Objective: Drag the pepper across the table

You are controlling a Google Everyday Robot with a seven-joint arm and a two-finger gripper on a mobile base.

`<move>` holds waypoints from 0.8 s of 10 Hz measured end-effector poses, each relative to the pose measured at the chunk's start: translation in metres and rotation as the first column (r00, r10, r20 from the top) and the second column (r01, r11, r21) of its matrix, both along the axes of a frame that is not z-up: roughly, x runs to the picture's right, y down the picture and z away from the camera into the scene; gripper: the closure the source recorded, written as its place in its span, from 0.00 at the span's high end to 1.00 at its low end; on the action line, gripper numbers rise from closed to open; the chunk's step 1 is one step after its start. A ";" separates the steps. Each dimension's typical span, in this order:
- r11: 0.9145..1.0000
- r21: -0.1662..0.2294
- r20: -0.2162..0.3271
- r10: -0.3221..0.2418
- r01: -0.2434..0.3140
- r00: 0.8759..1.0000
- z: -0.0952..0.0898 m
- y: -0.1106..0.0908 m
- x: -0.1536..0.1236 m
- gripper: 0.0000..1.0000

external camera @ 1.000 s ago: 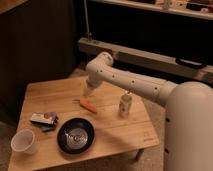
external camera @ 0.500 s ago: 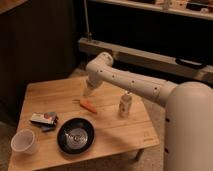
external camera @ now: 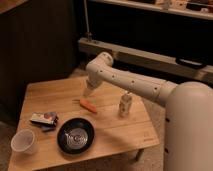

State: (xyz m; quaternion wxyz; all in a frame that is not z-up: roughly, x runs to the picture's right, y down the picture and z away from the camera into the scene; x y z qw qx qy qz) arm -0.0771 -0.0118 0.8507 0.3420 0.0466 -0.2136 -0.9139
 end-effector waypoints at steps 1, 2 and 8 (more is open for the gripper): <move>1.000 0.000 0.000 -0.001 0.001 1.000 0.000 0.000 0.000 0.80; 1.000 0.001 0.000 0.000 0.000 1.000 0.000 0.000 0.000 0.80; 1.000 0.005 0.000 -0.008 0.008 1.000 -0.001 -0.002 0.000 0.80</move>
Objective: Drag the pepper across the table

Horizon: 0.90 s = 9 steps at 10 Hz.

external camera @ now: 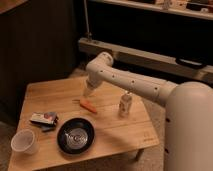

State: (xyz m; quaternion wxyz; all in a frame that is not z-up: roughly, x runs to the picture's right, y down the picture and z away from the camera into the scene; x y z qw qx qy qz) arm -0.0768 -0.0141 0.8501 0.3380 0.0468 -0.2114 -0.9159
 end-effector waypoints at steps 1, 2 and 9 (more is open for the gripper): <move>1.000 -0.009 0.006 -0.012 0.012 1.000 0.003 0.006 -0.004 0.80; 0.999 -0.029 0.016 -0.021 0.021 1.000 0.010 0.018 -0.007 0.80; 0.990 -0.123 0.050 -0.063 0.069 0.997 0.009 0.069 -0.032 0.80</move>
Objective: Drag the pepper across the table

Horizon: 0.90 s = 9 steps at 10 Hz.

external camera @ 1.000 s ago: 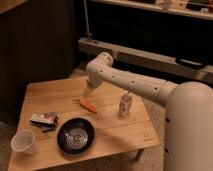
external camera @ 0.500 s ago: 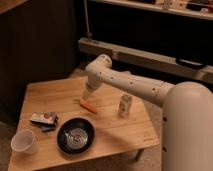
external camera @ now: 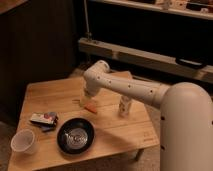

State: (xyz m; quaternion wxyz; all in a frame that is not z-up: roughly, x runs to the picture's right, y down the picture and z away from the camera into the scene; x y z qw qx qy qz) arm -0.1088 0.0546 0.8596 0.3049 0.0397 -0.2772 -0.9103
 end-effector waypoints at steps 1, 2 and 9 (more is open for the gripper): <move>1.000 -0.010 -0.003 -0.008 0.008 1.000 0.001 0.005 -0.002 0.80; 1.000 -0.015 -0.010 -0.010 0.010 1.000 0.005 0.014 -0.005 0.80; 0.998 0.003 -0.082 0.067 -0.067 0.994 0.035 0.055 0.006 0.78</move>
